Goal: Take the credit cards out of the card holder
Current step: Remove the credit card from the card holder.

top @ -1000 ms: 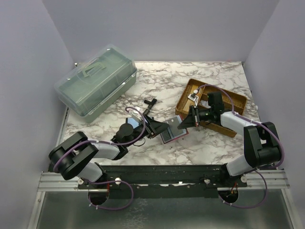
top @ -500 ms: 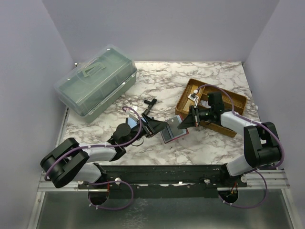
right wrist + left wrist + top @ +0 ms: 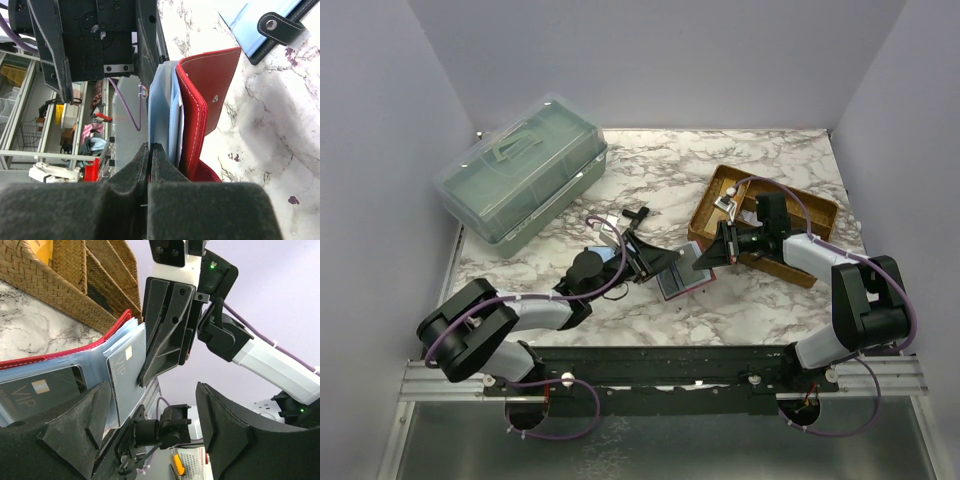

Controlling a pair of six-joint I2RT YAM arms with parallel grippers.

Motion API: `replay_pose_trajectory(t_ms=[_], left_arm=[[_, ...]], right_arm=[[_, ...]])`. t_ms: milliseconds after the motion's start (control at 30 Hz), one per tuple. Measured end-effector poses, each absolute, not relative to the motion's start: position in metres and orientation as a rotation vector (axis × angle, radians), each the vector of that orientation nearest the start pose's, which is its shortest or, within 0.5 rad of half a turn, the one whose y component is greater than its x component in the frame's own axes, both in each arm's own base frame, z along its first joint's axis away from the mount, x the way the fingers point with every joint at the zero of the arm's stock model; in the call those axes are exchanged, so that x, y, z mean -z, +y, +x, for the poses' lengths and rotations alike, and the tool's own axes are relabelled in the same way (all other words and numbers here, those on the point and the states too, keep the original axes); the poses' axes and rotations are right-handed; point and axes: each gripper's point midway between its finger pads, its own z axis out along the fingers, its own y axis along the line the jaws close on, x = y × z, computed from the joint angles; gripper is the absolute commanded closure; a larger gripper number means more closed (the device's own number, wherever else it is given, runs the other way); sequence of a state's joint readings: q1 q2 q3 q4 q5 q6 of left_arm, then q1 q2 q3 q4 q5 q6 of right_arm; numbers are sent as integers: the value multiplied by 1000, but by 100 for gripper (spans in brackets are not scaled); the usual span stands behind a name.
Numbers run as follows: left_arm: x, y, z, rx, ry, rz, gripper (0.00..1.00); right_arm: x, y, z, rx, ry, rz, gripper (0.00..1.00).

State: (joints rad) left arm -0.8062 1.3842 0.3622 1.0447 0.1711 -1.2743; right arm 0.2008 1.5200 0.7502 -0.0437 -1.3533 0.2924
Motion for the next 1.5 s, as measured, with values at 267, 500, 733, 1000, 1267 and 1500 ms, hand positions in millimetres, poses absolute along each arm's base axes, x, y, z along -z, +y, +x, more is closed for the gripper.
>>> replay_pose_trajectory(t_ms=[267, 500, 733, 1000, 1267, 1500], left_arm=[[-173, -338, 223, 1696, 1885, -264, 32], [-163, -342, 221, 1703, 1926, -257, 44], [-165, -351, 222, 1735, 1929, -224, 60], [-157, -355, 222, 1740, 1955, -214, 92], [-154, -357, 222, 1782, 1951, -189, 100], [-149, -349, 210, 1797, 1968, -131, 100]], right_arm=[[-151, 224, 224, -1849, 2120, -566, 100], [-151, 224, 224, -1857, 2119, -557, 100], [-154, 223, 224, -1885, 2113, -547, 100], [-151, 223, 223, -1894, 2134, -527, 100], [-142, 222, 225, -1860, 2190, -496, 71], [-159, 215, 230, -1842, 2109, -554, 40]])
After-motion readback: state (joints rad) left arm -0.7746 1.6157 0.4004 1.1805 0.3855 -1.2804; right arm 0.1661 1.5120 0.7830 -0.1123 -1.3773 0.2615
